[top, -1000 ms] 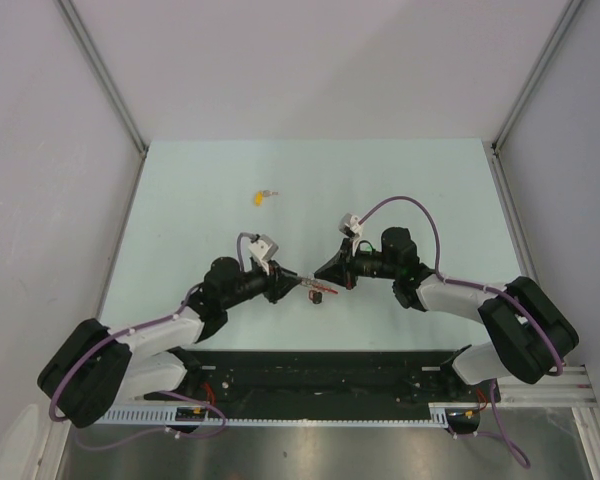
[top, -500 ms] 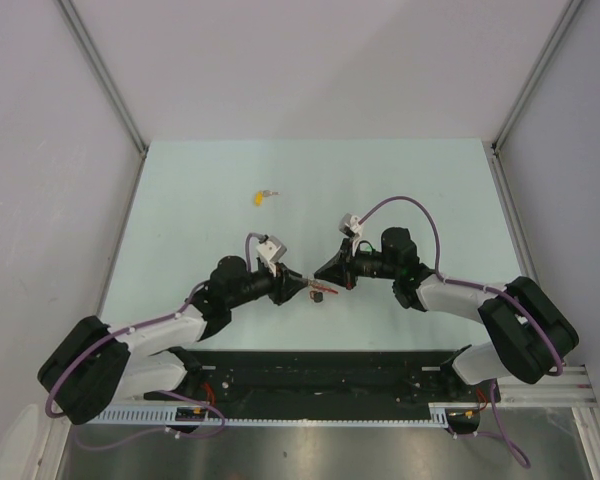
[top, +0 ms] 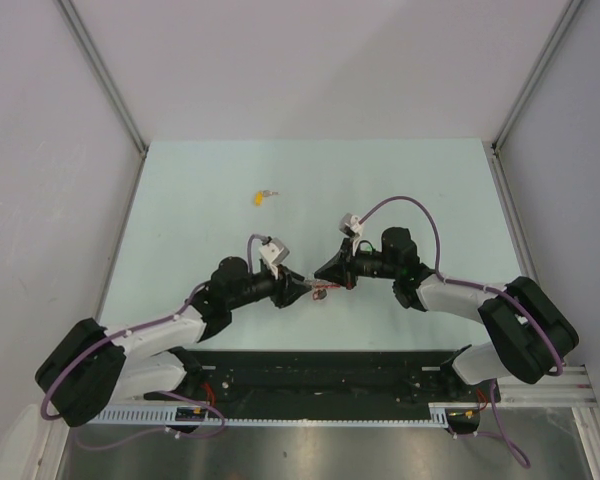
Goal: Put the keys on the keyring
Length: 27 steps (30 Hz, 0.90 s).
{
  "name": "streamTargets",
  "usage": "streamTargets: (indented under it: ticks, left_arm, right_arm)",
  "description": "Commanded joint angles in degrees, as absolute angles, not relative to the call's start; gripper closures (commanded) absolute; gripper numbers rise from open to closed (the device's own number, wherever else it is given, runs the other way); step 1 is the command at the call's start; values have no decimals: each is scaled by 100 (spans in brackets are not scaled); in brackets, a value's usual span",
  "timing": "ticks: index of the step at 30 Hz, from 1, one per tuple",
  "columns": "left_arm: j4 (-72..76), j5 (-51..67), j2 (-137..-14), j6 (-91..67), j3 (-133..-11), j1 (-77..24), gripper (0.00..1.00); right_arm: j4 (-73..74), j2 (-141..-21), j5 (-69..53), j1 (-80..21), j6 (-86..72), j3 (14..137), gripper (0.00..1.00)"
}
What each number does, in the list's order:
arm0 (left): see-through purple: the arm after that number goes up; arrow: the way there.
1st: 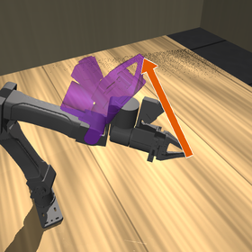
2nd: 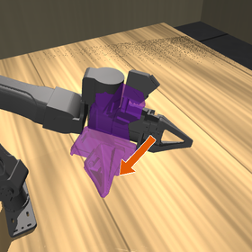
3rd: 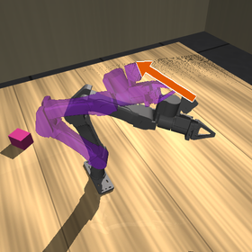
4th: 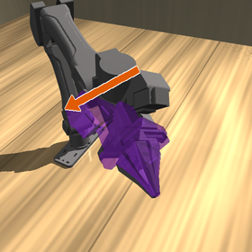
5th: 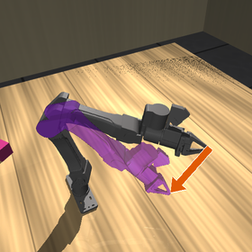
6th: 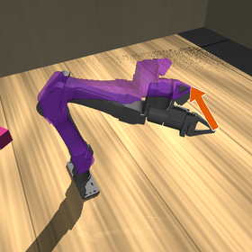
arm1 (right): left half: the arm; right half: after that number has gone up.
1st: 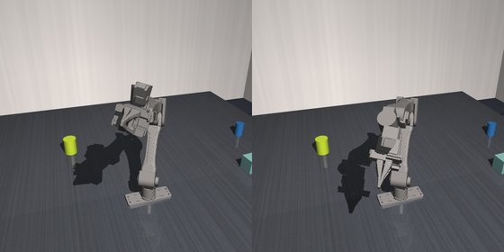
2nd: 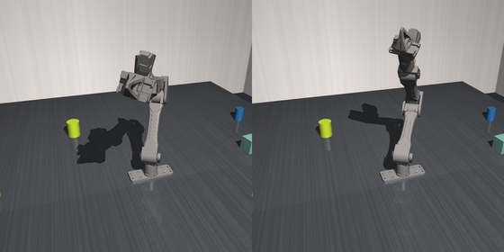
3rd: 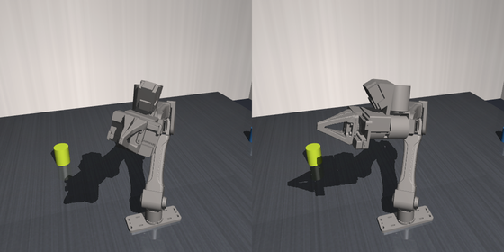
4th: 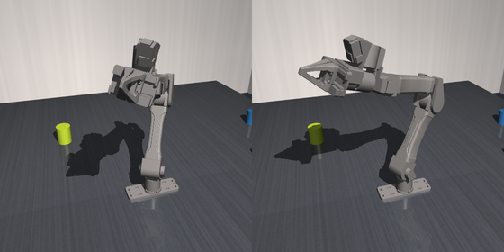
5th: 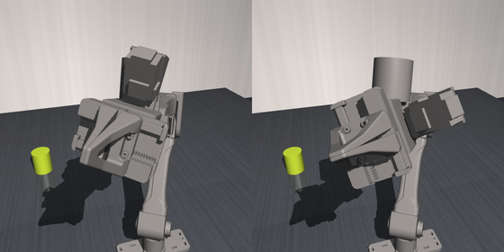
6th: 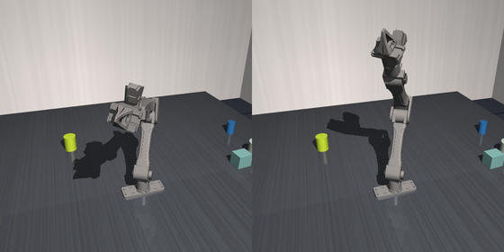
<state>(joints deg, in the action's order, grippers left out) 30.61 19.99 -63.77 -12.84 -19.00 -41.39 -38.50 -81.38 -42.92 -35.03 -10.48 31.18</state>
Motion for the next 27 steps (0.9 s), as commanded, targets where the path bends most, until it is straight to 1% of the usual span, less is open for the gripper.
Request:
streamTargets:
  ticks: [1,12,18,24,26,27]
  left_arm:
    - [3190,2109,-6556,-1265,-2267,-4271,58]
    - [3243,1793,-6899,-1424,-2584,-4508,57]
    - [3419,1811,-7154,-1450,-2654,-4754,57]
    - [3568,1451,-6953,-1555,-2479,-4808,57]
    - [3560,1240,-6821,-1538,-2365,-4808,55]
    - [3542,1178,-6699,-1495,-2329,-4808,52]
  right_arm:
    - [-4280,-8051,-4351,-3507,-1055,3138,100]
    - [-4359,-8156,-4359,-3542,-1090,3138,100]
    - [-4394,-8182,-4351,-3577,-1125,3138,100]
    - [-4509,-8218,-4386,-3612,-1195,3138,100]
    - [-4483,-8200,-4403,-3612,-1178,3138,100]
    - [-4491,-8209,-4412,-3612,-1169,3120,100]
